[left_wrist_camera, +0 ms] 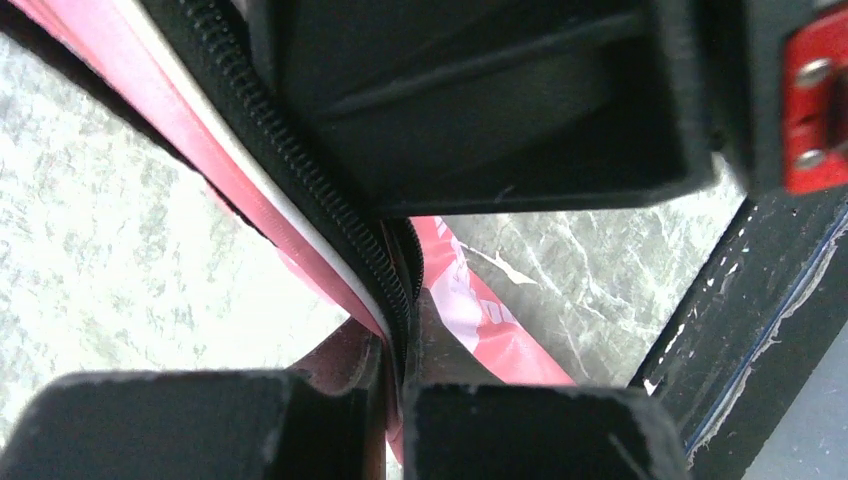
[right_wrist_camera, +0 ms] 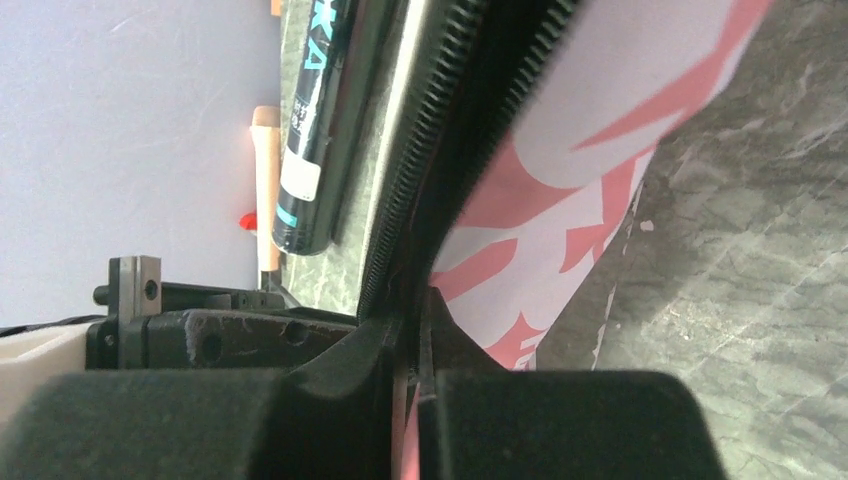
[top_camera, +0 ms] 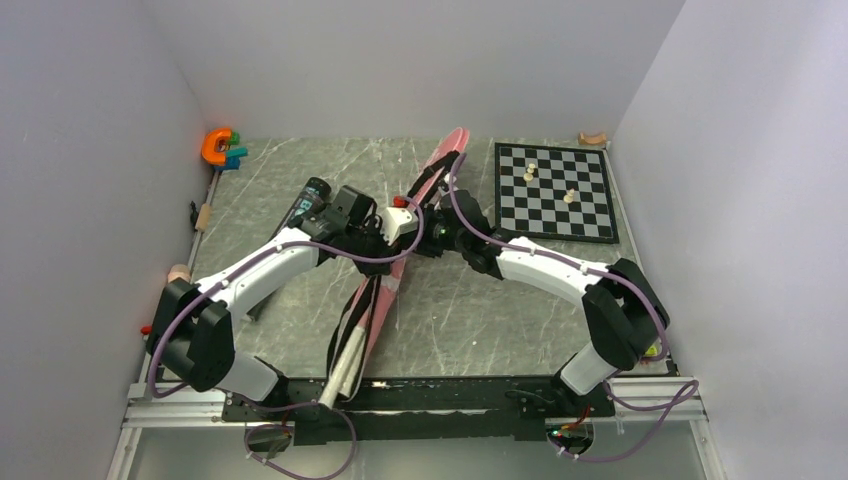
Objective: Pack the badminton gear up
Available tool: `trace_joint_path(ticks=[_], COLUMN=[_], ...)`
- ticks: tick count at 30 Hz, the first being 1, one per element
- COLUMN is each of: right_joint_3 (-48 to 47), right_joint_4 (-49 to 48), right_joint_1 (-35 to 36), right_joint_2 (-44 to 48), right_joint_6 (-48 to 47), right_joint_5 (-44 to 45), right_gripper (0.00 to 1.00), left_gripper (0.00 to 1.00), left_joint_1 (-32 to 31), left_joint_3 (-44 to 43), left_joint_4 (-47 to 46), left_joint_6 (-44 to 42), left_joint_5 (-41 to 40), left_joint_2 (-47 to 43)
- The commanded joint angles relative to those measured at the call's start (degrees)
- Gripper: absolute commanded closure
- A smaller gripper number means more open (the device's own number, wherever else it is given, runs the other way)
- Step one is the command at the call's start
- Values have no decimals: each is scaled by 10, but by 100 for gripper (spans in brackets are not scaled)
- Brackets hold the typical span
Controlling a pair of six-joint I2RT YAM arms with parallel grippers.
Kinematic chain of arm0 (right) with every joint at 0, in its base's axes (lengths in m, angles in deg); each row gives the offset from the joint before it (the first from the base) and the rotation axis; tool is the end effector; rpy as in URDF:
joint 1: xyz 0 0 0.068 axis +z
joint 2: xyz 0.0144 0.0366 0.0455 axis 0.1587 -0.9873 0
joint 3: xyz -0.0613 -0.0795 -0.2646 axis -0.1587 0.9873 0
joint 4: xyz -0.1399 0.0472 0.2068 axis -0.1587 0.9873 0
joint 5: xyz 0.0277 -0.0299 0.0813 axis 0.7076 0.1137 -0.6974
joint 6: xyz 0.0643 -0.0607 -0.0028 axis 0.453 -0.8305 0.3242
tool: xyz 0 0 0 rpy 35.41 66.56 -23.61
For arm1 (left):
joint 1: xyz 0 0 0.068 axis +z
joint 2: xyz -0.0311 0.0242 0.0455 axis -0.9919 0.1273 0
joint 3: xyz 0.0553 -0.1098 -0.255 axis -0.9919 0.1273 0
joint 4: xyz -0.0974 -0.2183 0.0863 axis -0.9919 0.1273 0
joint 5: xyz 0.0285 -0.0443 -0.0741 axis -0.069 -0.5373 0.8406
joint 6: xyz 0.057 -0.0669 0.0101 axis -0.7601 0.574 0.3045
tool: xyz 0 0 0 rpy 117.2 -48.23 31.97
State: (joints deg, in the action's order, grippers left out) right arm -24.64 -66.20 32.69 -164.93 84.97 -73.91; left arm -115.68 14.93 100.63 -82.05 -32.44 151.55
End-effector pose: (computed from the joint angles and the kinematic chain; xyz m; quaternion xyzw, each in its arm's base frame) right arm 0.2791 0.2694 0.2406 0.0618 0.8538 0.4392 0.2724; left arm 0.2482 -0.1983 0.2370 0.4396 0.8244 -0.2360 0.2674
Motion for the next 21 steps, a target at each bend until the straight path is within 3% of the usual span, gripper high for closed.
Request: trace_joint_path(ticks=[1,8,14,21], right_joint_3=[-42,2,13,-6], right_joint_4=[-56,-4,37,61], right_joint_1=[1,-60,-168,-244], right_joint_2=[67,162,230,203], right_joint_6=[4,-35,-65,-82], right_joint_5=[-16,-21,-50,-132], right_gripper=[82,42,39,39], left_gripper=[100,100,100,100], left_joint_1=[-10,6,14,14], left_joint_3=[-28,-66,-88,-93], left_joint_4=[27,58,76,79], left_joint_6=[-26,-11,-9,-6], left_joint_5=[3,42,70,72], left_joint_2=[-17,-36,-36,-34])
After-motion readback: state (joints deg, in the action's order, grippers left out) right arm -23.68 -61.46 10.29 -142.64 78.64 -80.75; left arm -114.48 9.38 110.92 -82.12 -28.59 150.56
